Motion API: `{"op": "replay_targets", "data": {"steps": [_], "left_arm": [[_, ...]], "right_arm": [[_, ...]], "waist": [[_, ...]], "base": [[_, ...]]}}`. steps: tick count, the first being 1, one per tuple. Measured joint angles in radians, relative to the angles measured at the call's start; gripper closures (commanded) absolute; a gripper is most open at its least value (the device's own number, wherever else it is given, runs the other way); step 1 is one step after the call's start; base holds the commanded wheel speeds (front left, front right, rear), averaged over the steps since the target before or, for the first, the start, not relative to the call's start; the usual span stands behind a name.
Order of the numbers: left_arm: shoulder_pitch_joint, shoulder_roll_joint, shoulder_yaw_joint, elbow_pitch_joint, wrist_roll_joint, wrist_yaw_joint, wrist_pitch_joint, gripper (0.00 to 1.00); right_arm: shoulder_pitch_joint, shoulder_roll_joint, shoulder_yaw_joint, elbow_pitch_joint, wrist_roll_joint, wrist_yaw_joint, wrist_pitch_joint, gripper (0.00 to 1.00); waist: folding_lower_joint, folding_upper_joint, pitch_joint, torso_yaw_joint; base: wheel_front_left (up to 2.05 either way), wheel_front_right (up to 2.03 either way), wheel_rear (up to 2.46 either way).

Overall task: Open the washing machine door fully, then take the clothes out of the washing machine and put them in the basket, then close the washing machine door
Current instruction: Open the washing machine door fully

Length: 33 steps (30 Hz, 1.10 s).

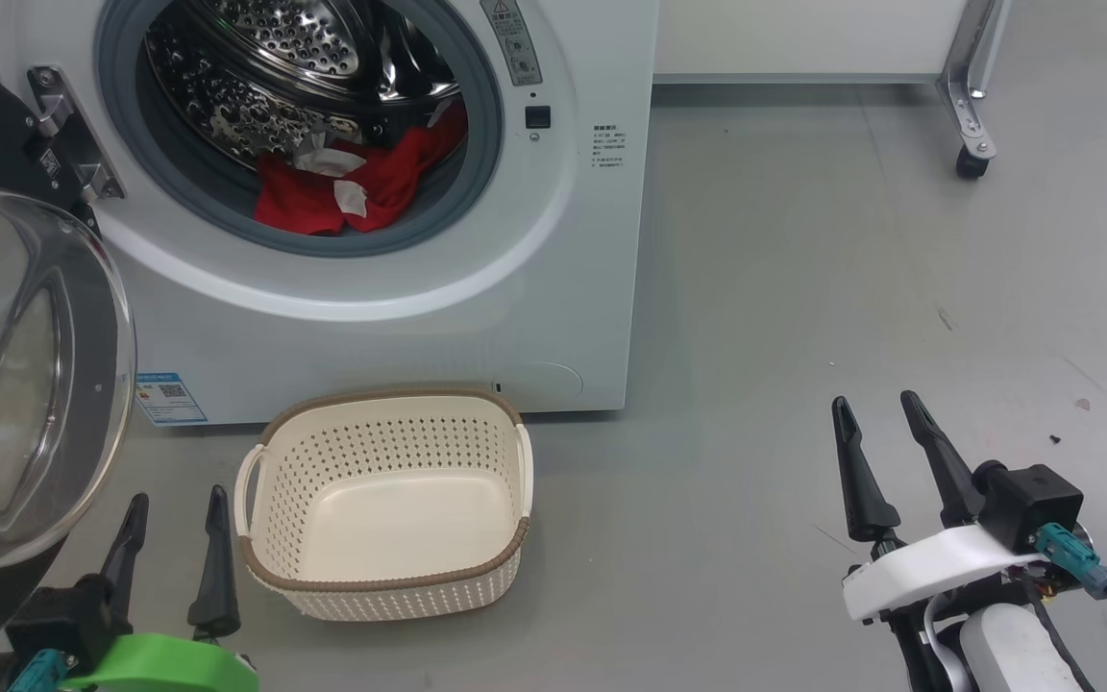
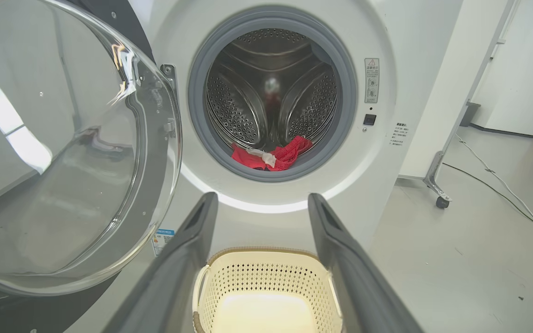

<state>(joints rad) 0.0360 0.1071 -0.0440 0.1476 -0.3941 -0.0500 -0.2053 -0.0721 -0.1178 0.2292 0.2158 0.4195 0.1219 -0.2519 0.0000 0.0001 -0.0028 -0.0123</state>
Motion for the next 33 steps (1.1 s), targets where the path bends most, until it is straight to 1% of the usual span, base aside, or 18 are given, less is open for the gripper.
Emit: {"op": "replay_targets", "data": {"steps": [10, 17, 19, 24, 33], "left_arm": [[0.007, 0.0, -0.016, -0.003, 0.011, 0.001, -0.008, 0.0], [0.01, 0.0, -0.017, -0.012, 0.018, 0.002, -0.016, 0.0], [0.011, 0.0, -0.017, -0.013, 0.018, 0.007, -0.016, 0.0], [0.014, 0.0, -0.019, -0.017, 0.041, 0.012, -0.016, 0.0], [0.026, 0.0, -0.018, -0.022, 0.043, 0.019, -0.022, 0.0]], "right_arm": [[0.003, 0.0, -0.002, 0.011, -0.011, -0.001, 0.0, 0.0], [0.006, -0.002, -0.002, 0.019, -0.043, -0.003, 0.0, 0.0], [0.006, -0.004, -0.001, 0.021, -0.051, -0.01, 0.0, 0.0], [0.006, -0.009, 0.001, 0.025, -0.062, -0.011, 0.0, 0.0], [0.006, -0.008, 0.001, 0.03, -0.069, -0.012, 0.0, 0.0]], "waist": [[0.0, 0.0, 0.002, -0.007], [0.0, 0.0, 0.003, -0.008], [0.0, 0.0, 0.003, -0.008], [0.0, 0.0, 0.004, -0.008], [0.0, 0.0, 0.005, -0.008]], "base": [[0.0, 0.0, 0.0], [0.0, 0.0, 0.0], [0.0, 0.0, 0.0], [0.0, 0.0, 0.0], [0.0, 0.0, 0.0]]}}
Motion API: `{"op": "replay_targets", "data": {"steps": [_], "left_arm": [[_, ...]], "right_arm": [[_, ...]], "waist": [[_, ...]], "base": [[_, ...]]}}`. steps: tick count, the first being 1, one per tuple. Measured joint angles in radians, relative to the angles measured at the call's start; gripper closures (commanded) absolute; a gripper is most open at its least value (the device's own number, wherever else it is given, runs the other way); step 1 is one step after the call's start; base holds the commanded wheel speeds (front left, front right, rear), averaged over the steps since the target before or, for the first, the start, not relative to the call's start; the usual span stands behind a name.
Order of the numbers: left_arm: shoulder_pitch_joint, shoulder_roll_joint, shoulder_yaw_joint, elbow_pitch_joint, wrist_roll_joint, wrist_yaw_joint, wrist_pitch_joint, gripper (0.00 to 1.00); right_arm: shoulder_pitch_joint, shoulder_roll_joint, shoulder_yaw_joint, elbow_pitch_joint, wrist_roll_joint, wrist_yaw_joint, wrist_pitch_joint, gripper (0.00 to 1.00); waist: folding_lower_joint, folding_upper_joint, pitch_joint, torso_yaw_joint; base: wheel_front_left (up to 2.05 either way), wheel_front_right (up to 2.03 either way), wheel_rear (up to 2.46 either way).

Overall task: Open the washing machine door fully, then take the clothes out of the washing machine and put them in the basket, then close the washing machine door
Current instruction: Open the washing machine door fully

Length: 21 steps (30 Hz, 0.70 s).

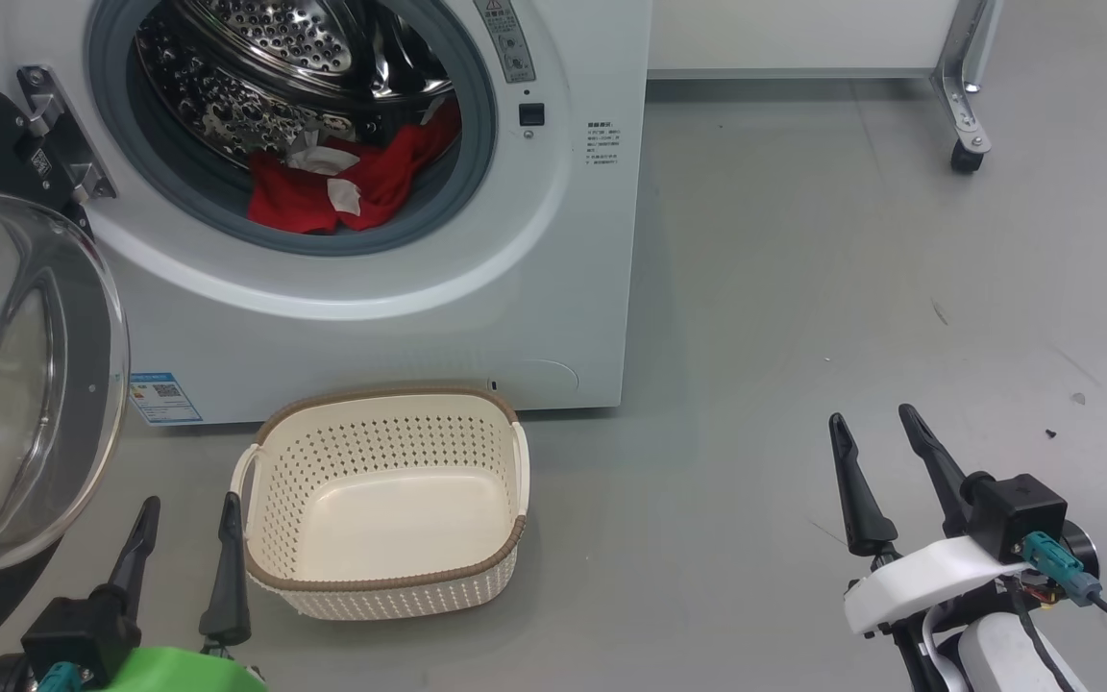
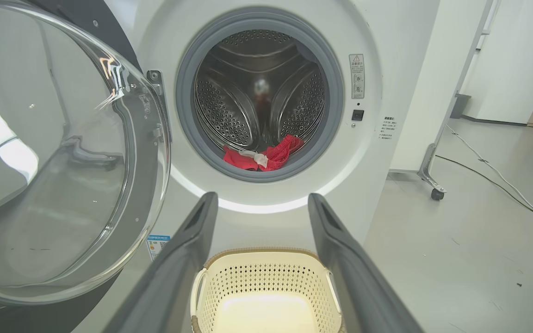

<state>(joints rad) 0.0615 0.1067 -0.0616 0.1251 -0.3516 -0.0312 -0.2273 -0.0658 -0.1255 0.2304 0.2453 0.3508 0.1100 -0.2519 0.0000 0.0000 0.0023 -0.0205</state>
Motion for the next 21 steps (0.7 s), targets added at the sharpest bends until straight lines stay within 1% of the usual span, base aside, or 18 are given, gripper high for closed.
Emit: {"op": "replay_targets", "data": {"steps": [2, 21], "left_arm": [[0.0, 0.0, 0.0, -0.001, 0.0, 0.001, -0.003, 0.0], [0.0, -0.002, -0.005, -0.009, 0.002, 0.001, -0.003, 0.0]], "right_arm": [[0.0, 0.001, 0.0, 0.001, 0.0, -0.008, 0.0, 0.0], [0.0, 0.007, -0.004, 0.003, 0.0, -0.008, 0.0, 0.0]], "waist": [[0.0, 0.0, 0.0, 0.0], [0.0, 0.0, 0.014, 0.001]], "base": [[0.0, 0.0, 0.0], [0.0, 0.0, 0.0]]}}
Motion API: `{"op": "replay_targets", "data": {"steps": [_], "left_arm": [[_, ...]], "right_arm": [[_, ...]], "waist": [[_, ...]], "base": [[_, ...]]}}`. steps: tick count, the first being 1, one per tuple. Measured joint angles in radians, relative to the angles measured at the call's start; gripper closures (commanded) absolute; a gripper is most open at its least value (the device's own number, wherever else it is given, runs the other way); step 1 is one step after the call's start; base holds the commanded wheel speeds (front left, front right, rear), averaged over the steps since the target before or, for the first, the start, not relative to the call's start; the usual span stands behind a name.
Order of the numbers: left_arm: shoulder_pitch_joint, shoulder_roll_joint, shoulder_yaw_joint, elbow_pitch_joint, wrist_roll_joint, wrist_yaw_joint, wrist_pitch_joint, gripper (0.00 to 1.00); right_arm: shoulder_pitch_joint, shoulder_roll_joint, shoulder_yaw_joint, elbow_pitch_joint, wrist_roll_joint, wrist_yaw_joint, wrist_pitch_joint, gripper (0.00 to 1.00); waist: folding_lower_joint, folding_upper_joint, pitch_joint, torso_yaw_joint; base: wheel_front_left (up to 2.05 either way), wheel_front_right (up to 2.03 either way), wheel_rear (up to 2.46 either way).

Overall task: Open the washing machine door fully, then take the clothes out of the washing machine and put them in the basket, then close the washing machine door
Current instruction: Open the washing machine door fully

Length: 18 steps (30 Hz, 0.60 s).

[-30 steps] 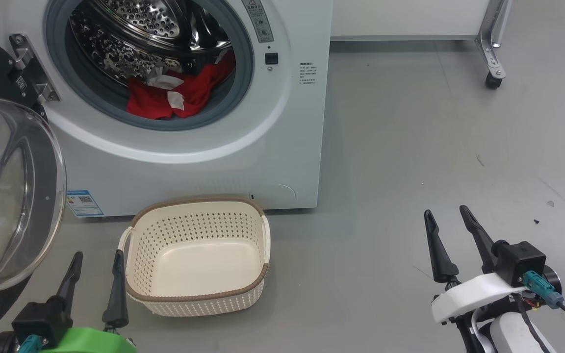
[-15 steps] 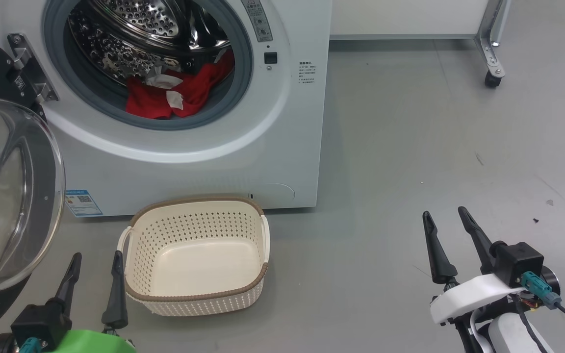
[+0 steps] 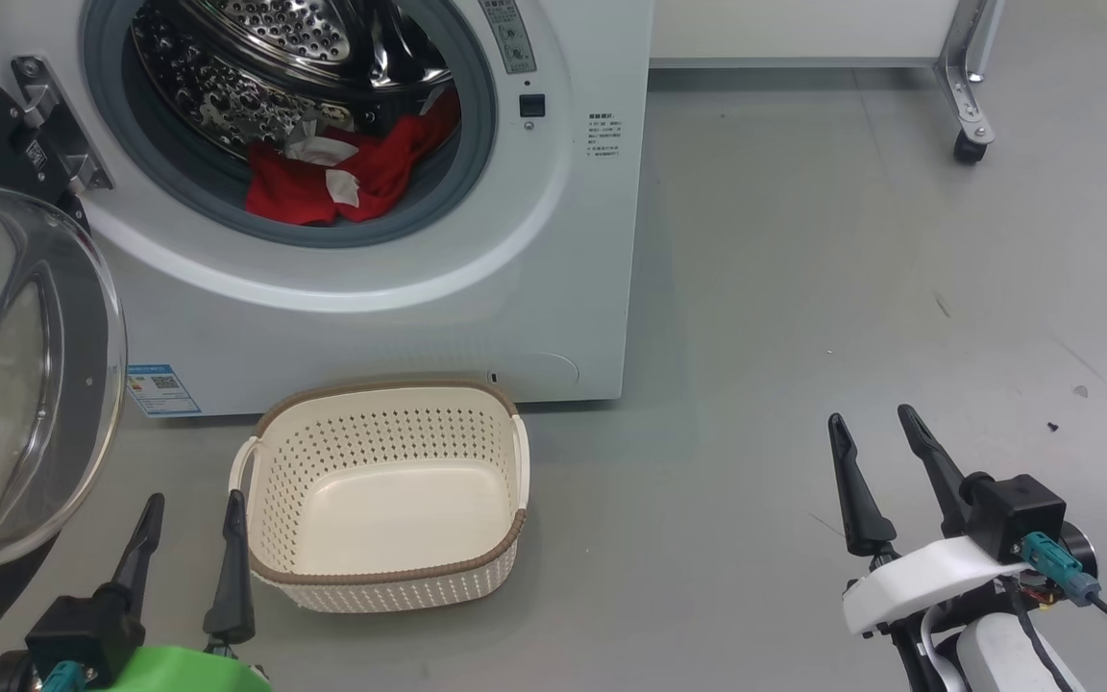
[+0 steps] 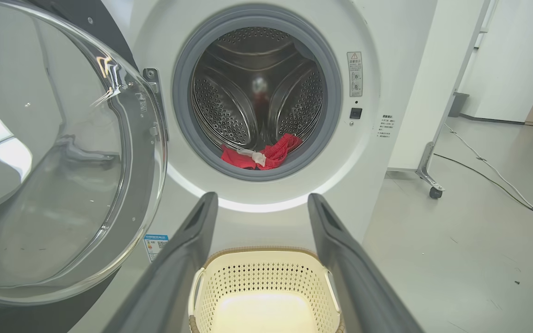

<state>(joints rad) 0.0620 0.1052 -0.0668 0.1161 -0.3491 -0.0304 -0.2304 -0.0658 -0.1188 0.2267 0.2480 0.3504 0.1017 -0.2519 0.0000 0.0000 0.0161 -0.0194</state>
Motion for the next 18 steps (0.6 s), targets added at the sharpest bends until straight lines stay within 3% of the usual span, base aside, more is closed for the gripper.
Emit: {"op": "replay_targets", "data": {"steps": [4, 18], "left_arm": [[0.0, -0.001, -0.024, -0.004, -0.012, -0.029, 0.0, 0.0], [0.0, -0.001, -0.025, -0.024, -0.021, -0.029, 0.0, 0.0]], "right_arm": [[0.0, 0.001, 0.0, 0.0, 0.0, 0.0, 0.0, 0.0], [0.0, 0.005, -0.004, 0.001, -0.003, 0.0, 0.0, 0.0]], "waist": [[0.0, 0.0, 0.003, 0.0], [0.0, 0.0, 0.009, 0.001]], "base": [[0.01, -0.01, 0.0], [0.29, -0.29, 0.0]]}}
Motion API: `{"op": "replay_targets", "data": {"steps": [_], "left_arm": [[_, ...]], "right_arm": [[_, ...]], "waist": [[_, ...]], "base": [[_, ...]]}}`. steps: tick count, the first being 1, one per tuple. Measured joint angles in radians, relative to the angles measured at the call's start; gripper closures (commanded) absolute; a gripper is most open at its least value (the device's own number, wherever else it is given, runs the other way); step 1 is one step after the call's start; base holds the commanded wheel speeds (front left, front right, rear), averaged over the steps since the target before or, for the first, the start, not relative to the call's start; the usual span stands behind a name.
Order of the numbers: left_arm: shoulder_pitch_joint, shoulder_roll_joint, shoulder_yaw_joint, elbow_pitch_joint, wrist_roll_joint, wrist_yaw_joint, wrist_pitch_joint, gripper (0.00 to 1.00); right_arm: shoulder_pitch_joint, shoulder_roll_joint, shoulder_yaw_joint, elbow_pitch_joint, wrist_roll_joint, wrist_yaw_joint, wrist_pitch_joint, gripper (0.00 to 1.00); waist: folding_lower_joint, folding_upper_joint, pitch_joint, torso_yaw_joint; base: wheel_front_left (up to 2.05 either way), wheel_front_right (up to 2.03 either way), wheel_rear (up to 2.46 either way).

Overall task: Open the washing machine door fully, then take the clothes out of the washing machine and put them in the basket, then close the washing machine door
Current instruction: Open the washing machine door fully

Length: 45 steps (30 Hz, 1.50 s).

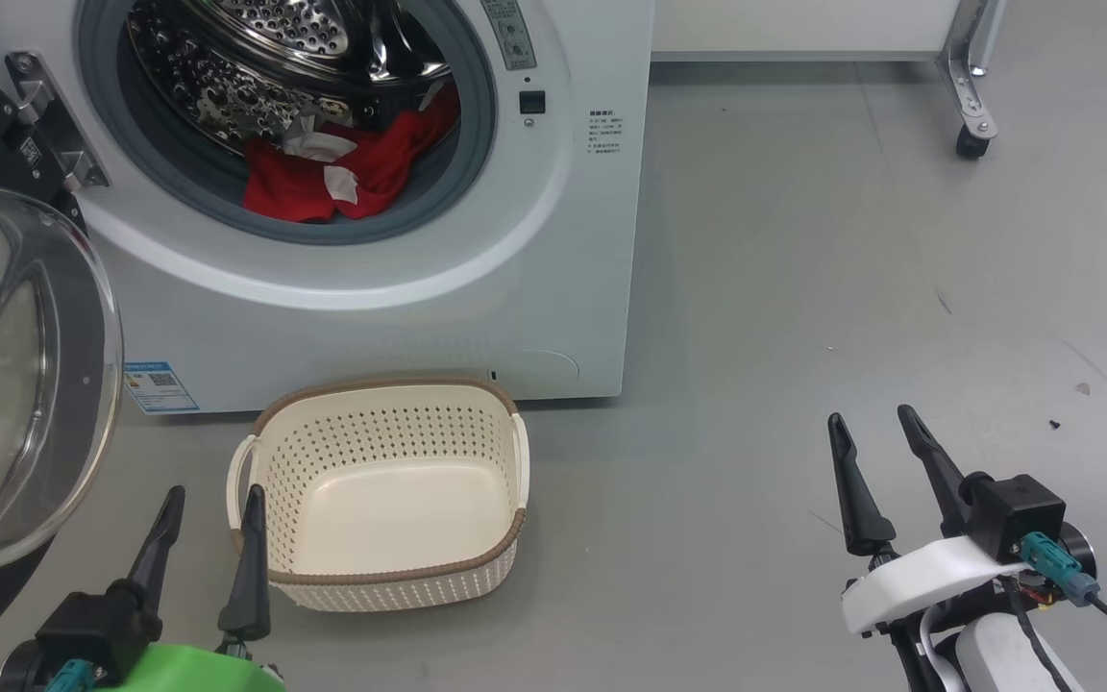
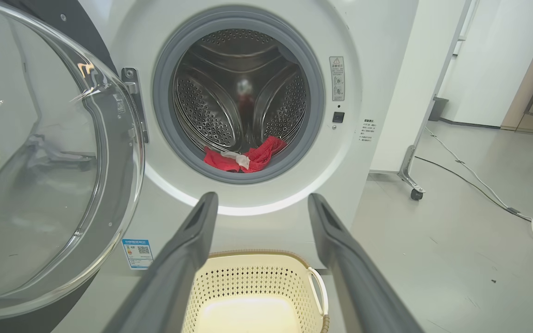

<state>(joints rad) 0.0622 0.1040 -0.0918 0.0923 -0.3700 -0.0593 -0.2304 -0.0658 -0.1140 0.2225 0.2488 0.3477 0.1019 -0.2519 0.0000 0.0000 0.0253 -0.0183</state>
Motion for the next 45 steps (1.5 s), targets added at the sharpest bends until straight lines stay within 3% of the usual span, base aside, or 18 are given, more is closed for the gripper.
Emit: {"op": "replay_targets", "data": {"steps": [45], "left_arm": [[0.001, 0.003, -0.006, 0.006, 0.009, 0.001, 0.0, 0.0]], "right_arm": [[0.003, 0.007, -0.007, 0.019, -0.007, 0.002, 0.0, 0.0]], "waist": [[0.0, 0.0, 0.002, 0.027]], "base": [[0.87, -0.87, 0.0]]}}
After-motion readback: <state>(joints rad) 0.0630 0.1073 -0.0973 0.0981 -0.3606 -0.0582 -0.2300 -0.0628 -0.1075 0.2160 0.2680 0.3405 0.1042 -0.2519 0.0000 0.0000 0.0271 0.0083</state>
